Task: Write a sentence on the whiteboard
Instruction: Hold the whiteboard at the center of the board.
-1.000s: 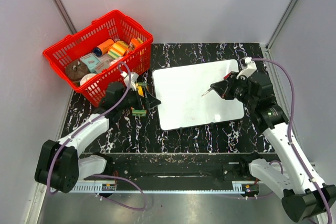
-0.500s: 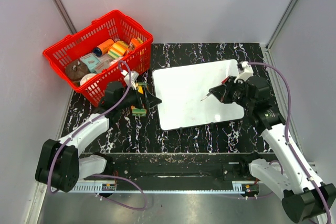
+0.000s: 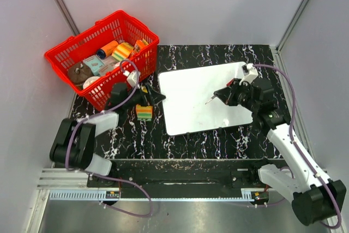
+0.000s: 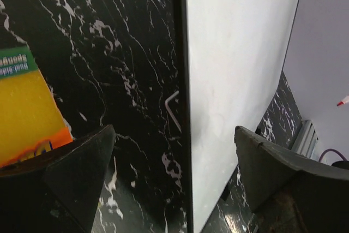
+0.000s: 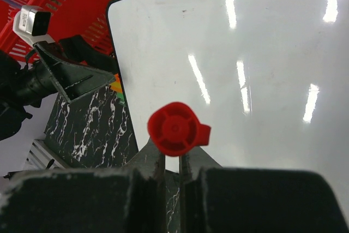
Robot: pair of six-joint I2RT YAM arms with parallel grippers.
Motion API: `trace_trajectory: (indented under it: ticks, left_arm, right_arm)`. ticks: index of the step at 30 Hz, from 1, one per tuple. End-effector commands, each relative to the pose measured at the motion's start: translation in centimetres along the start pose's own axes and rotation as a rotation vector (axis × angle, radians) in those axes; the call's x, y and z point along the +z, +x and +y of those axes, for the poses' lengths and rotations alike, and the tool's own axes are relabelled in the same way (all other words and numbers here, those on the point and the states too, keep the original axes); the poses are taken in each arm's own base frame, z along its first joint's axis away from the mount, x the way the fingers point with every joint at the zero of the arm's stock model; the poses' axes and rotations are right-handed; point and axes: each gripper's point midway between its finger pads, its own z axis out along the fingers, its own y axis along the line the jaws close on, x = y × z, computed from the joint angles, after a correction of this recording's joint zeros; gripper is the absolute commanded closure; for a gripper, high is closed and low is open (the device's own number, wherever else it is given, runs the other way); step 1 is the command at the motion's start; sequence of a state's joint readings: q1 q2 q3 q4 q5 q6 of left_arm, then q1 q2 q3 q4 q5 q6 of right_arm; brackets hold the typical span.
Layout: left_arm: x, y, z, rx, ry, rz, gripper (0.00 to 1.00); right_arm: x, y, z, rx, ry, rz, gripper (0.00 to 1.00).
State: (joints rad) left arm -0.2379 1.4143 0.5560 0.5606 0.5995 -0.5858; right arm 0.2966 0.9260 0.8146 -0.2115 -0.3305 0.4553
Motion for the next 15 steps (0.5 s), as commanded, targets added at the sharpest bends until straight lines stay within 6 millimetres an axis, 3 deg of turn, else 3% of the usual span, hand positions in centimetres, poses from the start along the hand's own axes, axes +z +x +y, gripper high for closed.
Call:
trace_trajectory:
  ticks: [1,3,6,11,15]
  left_arm:
    - [2.4,-5.5,-2.5,0.104,0.143,-0.077,0.06]
    - [2.2,-7.1,-3.5,0.136,0.198,-0.122,0.06]
    - [1.8,-7.7,-3.4,0.156,0.205,-0.143,0.05]
    - [0.9,-6.8,-3.0,0.158,0.199,-0.199,0.05]
    - [0.2,-5.9,-2.8,0.147,0.195,-0.206,0.04]
  right_arm:
    - [0.9,-2.9,1.4,-0.015,-0.047,-0.097,1.0]
    - [1.5,-3.0,1.2,-0.009,-0.043,-0.103,1.0]
    - [2.1,-3.3,0.6,-0.008,-0.021,-0.115,1.0]
    - [2.7,-3.7,0.4,-0.005,-0.017,-0.128,1.0]
    - [3.4,-5.5,1.7,0.007,-0.076,-0.183,1.0]
